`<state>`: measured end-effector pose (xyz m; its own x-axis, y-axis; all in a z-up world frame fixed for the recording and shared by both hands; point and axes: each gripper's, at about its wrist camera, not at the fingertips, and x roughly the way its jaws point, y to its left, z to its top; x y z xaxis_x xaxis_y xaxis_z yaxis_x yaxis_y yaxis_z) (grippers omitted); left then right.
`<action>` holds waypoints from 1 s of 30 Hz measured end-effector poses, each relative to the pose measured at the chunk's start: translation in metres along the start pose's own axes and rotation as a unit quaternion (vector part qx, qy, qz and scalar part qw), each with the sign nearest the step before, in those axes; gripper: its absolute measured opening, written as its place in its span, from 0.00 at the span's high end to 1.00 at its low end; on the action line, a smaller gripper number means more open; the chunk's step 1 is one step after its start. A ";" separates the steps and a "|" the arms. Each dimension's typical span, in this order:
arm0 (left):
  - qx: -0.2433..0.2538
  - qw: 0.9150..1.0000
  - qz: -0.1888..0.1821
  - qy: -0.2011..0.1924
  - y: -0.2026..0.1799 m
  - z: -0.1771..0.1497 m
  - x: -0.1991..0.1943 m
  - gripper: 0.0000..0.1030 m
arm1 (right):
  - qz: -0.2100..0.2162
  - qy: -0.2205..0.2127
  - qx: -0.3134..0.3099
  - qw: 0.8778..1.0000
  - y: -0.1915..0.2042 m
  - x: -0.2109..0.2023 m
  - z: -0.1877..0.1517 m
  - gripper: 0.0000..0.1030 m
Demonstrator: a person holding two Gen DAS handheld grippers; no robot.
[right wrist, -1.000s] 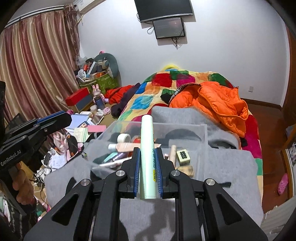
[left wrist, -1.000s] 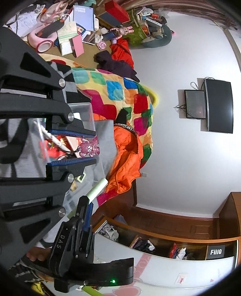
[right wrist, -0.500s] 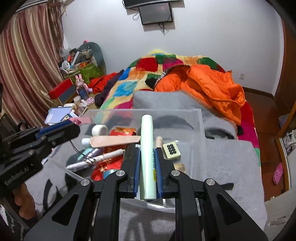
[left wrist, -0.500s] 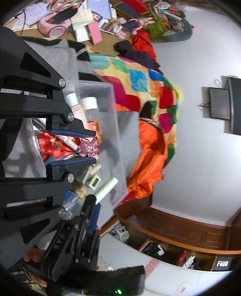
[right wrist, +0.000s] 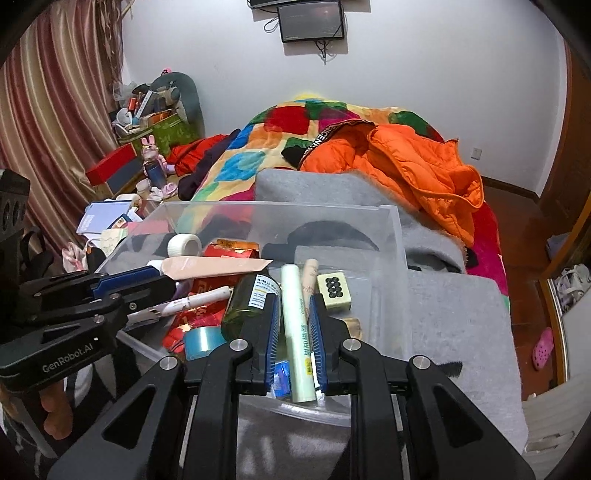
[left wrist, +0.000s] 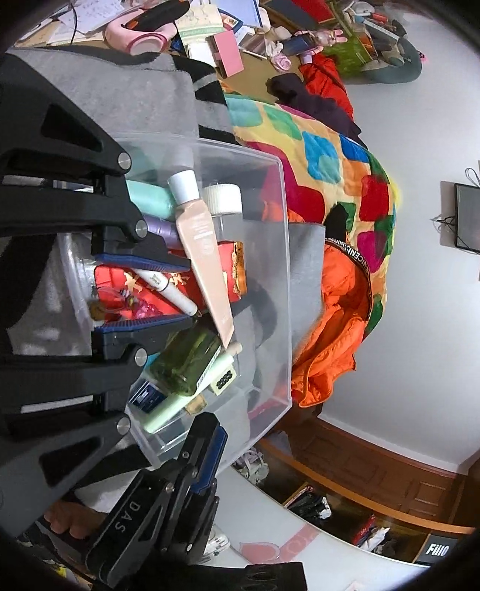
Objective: Organize objects
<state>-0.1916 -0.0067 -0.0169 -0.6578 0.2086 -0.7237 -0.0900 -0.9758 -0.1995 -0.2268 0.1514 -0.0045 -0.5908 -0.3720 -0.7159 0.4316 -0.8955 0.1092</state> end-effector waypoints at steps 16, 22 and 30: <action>0.017 0.998 0.021 -0.062 -0.010 -0.007 -0.061 0.33 | 0.002 -0.054 -0.010 0.998 0.007 -0.055 -0.006 0.52; 0.027 0.996 0.033 -0.076 -0.016 -0.021 -0.076 0.14 | -0.005 -0.073 -0.016 0.997 0.011 -0.077 -0.016 0.30; 0.027 0.996 0.031 -0.074 -0.022 -0.046 -0.081 0.08 | -0.011 -0.067 -0.007 0.998 0.009 -0.085 -0.035 0.21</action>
<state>-0.1019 0.0004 0.0159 -0.7658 0.1400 -0.6276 -0.0831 -0.9894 -0.1193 -0.1482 0.1835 0.0333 -0.6865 -0.3820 -0.6187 0.4256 -0.9010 0.0841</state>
